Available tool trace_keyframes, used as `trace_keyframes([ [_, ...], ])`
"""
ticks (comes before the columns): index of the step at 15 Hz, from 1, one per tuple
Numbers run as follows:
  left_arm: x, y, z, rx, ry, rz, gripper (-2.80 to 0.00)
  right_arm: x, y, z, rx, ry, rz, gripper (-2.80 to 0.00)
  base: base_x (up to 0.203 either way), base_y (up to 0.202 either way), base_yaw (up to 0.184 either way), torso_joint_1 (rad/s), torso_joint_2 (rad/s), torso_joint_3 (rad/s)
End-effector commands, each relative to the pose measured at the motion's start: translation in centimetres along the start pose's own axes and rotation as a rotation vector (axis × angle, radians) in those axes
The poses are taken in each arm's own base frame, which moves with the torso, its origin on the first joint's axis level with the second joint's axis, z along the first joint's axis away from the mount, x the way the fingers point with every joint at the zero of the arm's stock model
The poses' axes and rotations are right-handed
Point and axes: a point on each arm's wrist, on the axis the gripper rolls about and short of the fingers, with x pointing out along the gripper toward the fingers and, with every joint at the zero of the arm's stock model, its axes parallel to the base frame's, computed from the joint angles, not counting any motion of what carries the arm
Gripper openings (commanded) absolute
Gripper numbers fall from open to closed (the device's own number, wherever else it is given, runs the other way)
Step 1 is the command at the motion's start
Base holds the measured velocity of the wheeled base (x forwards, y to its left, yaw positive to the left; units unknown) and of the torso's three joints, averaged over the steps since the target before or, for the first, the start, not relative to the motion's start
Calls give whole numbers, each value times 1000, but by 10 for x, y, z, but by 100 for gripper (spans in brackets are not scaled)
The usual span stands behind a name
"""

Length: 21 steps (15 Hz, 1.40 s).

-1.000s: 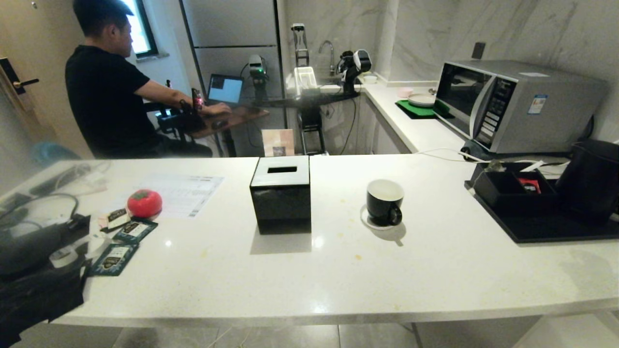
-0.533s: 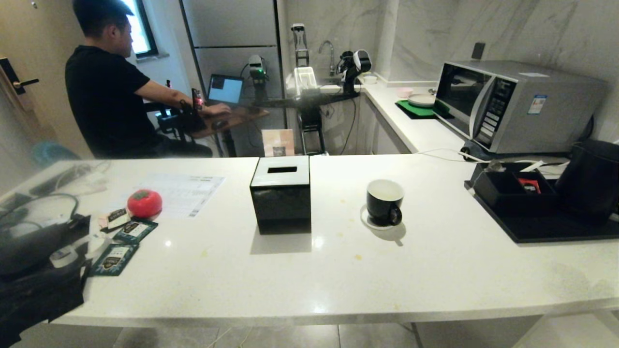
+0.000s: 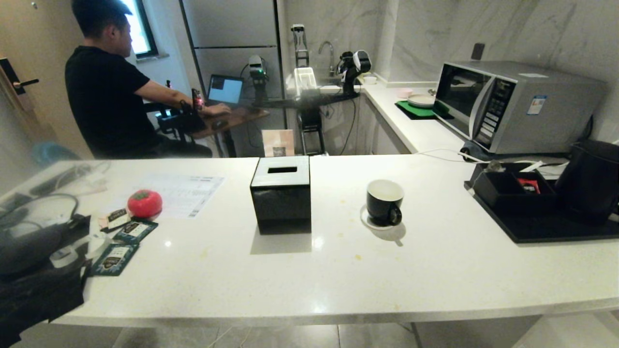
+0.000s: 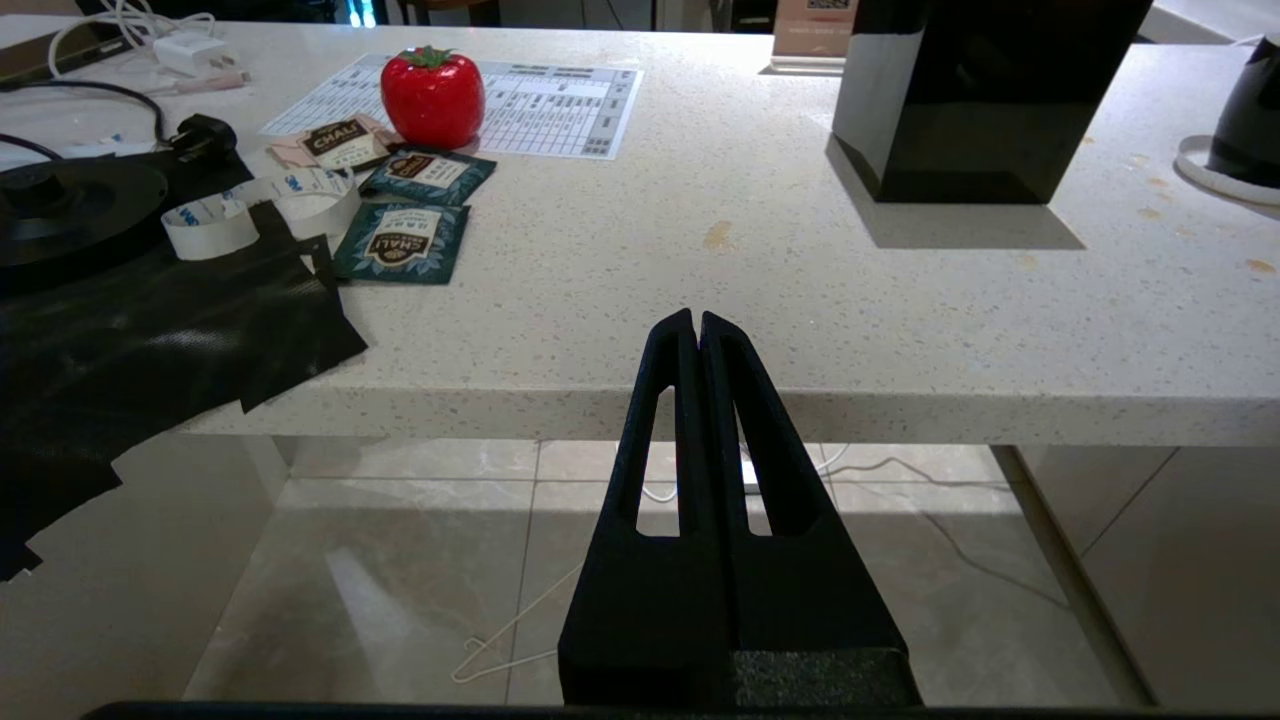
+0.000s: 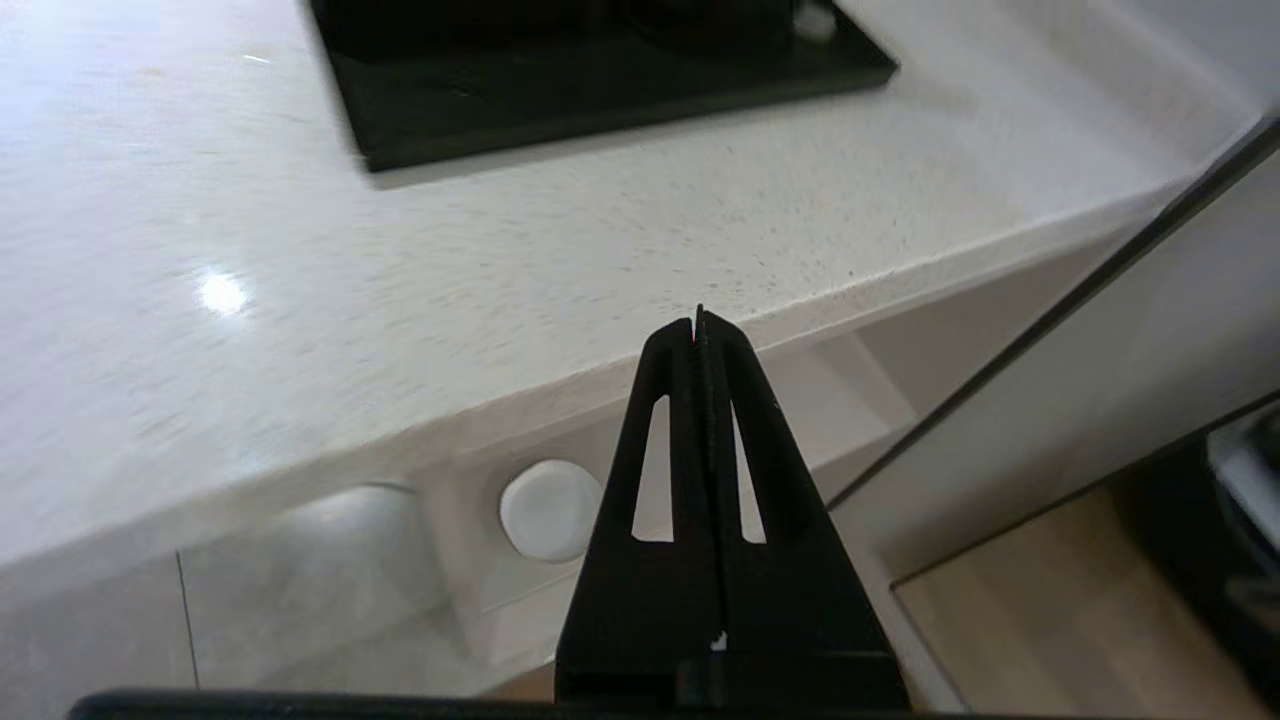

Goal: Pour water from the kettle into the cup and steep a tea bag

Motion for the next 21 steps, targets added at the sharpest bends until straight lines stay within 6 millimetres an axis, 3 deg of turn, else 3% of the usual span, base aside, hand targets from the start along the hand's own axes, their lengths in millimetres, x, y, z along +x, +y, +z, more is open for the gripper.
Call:
trace_keyframes([
  [1,0,0,0,1,0,2,-280,-40,10,1,-43,-160,8,-280,0,0,0,0,0,0],
  [6,0,0,0,-1,0,2,-280,-82,24,-26,-157,-267,207,-280,0,0,0,0,0,0],
  [8,0,0,0,1,0,2,-280,-88,24,-37,-182,-240,230,-280,0,0,0,0,0,0],
  [12,0,0,0,1,0,2,-280,-86,19,-48,-207,-119,116,-280,0,0,0,0,0,0],
  [18,0,0,0,-1,0,2,-280,-86,21,-50,-158,-151,325,-280,0,0,0,0,0,0],
  [21,0,0,0,1,0,2,-280,-95,17,-55,-83,-247,361,-280,0,0,0,0,0,0],
])
